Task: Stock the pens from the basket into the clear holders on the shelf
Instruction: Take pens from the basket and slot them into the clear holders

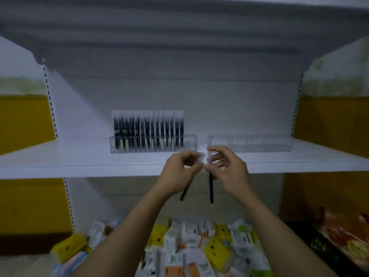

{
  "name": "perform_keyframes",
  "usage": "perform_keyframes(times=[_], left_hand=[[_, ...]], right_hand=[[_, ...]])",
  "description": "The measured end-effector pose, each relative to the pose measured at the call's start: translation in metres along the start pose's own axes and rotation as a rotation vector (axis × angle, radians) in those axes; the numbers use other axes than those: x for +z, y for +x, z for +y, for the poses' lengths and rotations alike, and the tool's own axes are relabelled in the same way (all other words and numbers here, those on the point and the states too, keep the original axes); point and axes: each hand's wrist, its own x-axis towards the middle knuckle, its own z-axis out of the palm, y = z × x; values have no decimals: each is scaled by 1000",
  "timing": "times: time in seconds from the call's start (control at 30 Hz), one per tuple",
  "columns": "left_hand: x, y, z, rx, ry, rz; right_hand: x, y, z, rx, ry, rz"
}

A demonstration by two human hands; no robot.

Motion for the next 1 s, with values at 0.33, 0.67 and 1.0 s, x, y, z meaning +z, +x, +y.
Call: perform_keyframes(times=[0.33,0.67,1.0], left_hand=[[-46,91,51,148,52,90],[-63,177,35,232,172,234],[-52,226,3,254,282,255]], right_hand=[[-1,98,-25,-98,28,71],[17,186,-8,-132,100,185],[37,233,30,-145,135,223]])
